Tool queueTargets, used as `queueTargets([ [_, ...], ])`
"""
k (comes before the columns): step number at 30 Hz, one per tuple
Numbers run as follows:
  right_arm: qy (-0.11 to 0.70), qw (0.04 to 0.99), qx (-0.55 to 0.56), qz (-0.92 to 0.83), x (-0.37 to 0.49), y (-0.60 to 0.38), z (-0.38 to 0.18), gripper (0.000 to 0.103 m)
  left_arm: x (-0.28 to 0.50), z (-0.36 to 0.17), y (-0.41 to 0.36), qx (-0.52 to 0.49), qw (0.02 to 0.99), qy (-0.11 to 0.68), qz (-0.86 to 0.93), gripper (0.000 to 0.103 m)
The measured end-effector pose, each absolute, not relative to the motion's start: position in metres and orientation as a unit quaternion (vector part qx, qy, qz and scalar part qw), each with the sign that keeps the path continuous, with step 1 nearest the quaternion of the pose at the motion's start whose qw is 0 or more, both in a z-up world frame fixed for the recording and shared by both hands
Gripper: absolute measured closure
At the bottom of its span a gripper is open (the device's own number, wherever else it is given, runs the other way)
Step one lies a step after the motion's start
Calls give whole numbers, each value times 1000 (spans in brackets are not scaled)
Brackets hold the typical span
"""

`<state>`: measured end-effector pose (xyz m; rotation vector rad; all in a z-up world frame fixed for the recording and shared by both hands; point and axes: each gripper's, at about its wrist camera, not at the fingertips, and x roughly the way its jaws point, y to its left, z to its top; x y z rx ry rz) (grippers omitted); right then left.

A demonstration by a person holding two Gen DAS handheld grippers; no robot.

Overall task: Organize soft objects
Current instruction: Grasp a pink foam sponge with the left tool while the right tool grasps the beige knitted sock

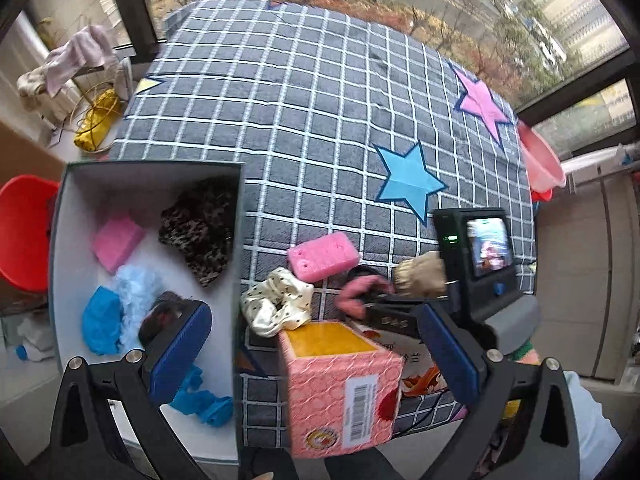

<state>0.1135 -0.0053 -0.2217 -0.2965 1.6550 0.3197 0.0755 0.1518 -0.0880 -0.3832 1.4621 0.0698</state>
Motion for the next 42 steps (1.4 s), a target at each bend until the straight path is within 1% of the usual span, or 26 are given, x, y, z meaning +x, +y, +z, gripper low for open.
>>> queueTargets([
  [3, 724, 671, -133, 92, 125, -44, -221, 5, 94, -105, 136, -163, 708, 686, 29, 0],
  [4, 725, 674, -119, 73, 131, -65, -221, 5, 99, -110, 133, -163, 702, 693, 29, 0],
  [7, 726, 684, -59, 38, 140, -110, -213, 5, 118, -136, 120, -171, 670, 722, 33, 0],
  [11, 710, 702, 40, 51, 139, -151, -188, 4, 146, -173, 112, -192, 621, 758, 53, 0],
  [17, 690, 713, 101, 73, 134, -177, -161, 4, 172, -224, 100, -161, 570, 800, 94, 0],
  [20, 687, 712, 119, 82, 135, -179, -158, 4, 172, -249, 98, -155, 540, 820, 110, 0],
  [24, 690, 706, 128, 89, 134, -193, -159, 4, 172, -268, 94, -156, 515, 834, 120, 1],
  [26, 693, 703, 133, 93, 135, -188, -164, 4, 175, -272, 91, -151, 508, 840, 119, 6],
  [28, 696, 699, 133, 99, 135, -181, -171, 4, 179, -279, 89, -145, 494, 849, 117, 6],
  [33, 707, 688, 118, 111, 138, -164, -190, 4, 180, -295, 84, -151, 468, 862, 119, 11],
  [36, 713, 685, 97, 111, 141, -151, -204, 4, 176, -297, 86, -144, 465, 866, 118, 18],
  [37, 715, 685, 89, 108, 142, -147, -209, 4, 175, -296, 86, -139, 466, 866, 120, 24],
  [38, 718, 683, 81, 107, 143, -142, -214, 4, 175, -295, 87, -135, 466, 866, 121, 26],
  [39, 721, 681, 75, 105, 144, -139, -218, 4, 175, -295, 87, -137, 468, 865, 119, 27],
  [42, 727, 678, 36, 98, 141, -129, -224, 23, 171, -292, 99, -141, 473, 862, 115, 28],
])
